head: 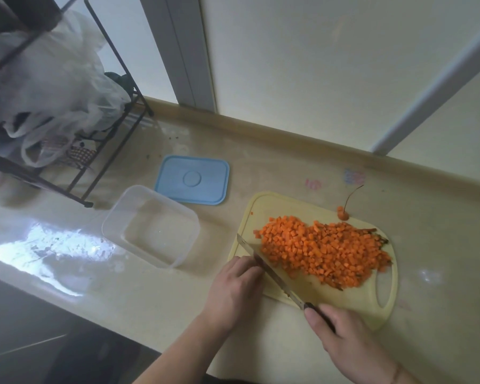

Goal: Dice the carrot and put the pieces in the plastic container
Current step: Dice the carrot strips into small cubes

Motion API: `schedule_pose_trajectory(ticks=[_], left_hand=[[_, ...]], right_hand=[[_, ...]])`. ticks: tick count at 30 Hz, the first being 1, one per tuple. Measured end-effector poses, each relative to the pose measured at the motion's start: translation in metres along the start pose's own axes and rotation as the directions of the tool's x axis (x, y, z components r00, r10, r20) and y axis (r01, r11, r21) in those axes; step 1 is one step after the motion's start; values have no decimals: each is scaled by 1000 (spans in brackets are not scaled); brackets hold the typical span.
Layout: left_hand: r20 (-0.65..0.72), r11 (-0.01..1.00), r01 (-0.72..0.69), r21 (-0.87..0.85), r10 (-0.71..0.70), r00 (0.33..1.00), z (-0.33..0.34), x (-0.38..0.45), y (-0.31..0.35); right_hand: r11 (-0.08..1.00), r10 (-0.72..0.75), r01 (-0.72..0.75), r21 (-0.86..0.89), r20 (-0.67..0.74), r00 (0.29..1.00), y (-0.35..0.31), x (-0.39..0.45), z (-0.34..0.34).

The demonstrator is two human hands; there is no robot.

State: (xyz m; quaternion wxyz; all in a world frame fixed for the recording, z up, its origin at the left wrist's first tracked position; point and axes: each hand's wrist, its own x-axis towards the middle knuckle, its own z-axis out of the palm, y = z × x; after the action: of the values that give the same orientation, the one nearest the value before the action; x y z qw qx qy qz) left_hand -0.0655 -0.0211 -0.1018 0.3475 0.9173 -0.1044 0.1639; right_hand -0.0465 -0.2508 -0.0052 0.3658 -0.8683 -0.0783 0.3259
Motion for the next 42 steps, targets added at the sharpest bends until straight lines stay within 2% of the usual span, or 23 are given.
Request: schedule_pose_trajectory(ticks=[9, 14, 21, 27, 34, 42], left_hand=[[-17, 1000, -12, 21, 13, 1000, 1, -5, -4], [20, 1000, -8, 9, 8, 1000, -2, -5, -3], [-8, 1000, 13, 28, -13, 1000, -8, -12, -2], [-26, 1000, 15, 18, -14, 1000, -8, -7, 2], [34, 999, 36, -11, -36, 999, -6, -12, -5], [-19, 999, 27, -20, -28, 999, -5, -8, 0]], right_hand=[[997, 21, -24, -67, -46, 999, 19, -2, 9], [984, -76, 64, -169, -68, 995, 14, 13, 21], [994, -99, 94, -58, -93, 991, 11, 10, 21], [987, -111, 97, -132, -109, 988, 18, 3, 25], [983, -78, 53, -177, -137, 987, 22, -5, 24], [975, -71, 46, -217, -107, 992, 28, 0, 27]])
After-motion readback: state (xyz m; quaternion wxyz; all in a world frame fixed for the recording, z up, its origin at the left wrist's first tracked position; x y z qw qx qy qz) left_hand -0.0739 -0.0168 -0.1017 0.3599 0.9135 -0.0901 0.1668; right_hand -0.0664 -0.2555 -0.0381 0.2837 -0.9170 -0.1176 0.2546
